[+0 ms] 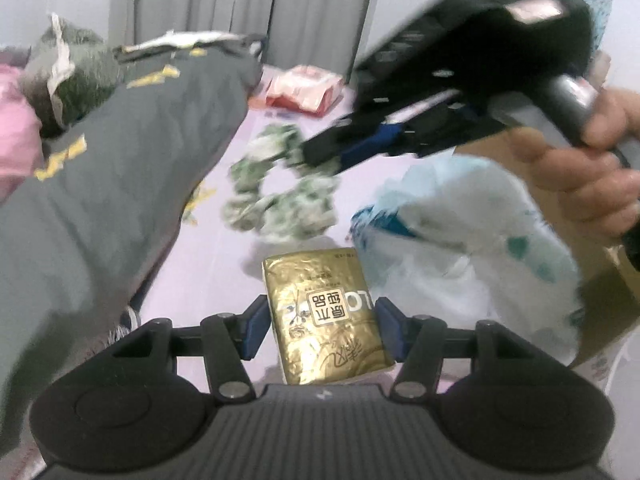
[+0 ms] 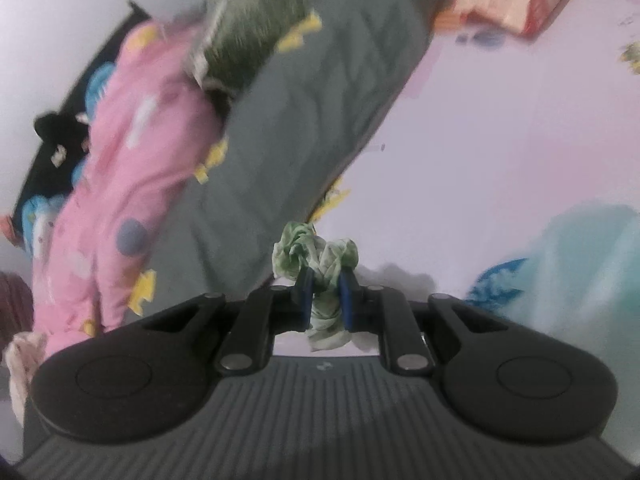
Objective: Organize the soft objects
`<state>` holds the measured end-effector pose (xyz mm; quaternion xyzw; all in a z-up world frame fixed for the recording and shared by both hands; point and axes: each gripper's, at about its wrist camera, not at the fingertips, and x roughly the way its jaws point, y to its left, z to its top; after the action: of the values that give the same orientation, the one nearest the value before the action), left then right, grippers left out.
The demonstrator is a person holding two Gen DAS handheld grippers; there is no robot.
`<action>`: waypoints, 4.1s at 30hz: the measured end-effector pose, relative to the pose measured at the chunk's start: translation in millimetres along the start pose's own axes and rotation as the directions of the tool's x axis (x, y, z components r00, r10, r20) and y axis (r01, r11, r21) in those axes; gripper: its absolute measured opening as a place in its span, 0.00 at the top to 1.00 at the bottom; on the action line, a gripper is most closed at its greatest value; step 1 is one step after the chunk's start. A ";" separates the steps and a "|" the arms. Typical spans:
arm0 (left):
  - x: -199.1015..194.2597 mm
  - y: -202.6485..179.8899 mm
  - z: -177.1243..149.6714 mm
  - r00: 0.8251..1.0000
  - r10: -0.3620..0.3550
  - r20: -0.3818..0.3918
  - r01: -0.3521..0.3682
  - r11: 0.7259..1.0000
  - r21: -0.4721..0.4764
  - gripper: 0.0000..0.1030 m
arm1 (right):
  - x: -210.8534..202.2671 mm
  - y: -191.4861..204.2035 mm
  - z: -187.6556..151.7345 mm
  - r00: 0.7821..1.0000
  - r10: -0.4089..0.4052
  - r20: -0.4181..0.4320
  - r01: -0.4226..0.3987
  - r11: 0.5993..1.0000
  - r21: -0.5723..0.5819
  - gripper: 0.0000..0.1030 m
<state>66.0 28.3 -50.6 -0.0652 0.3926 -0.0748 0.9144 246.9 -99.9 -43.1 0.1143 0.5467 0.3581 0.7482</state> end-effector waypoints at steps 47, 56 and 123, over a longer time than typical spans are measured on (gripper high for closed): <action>38.3 -301.5 84.9 0.901 -0.399 -0.168 0.429 0.771 0.470 0.43 | -339.8 -182.4 -278.2 0.779 -0.530 0.335 0.366 0.818 0.443 0.57; 79.6 -381.5 72.7 0.828 -0.403 -0.389 0.555 0.687 0.469 0.43 | -381.7 -161.5 -370.0 0.600 -0.587 0.543 0.192 0.765 0.615 0.52; -102.9 -233.2 139.7 0.581 -0.769 -0.268 0.780 0.620 -0.085 0.05 | -320.6 -154.8 -380.1 0.671 -0.472 0.572 -0.063 0.732 0.678 0.48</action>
<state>77.7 -172.5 159.3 -0.1992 0.4475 -0.4822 0.7263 -78.3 -506.6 -37.0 0.4279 0.3104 -0.0202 0.8486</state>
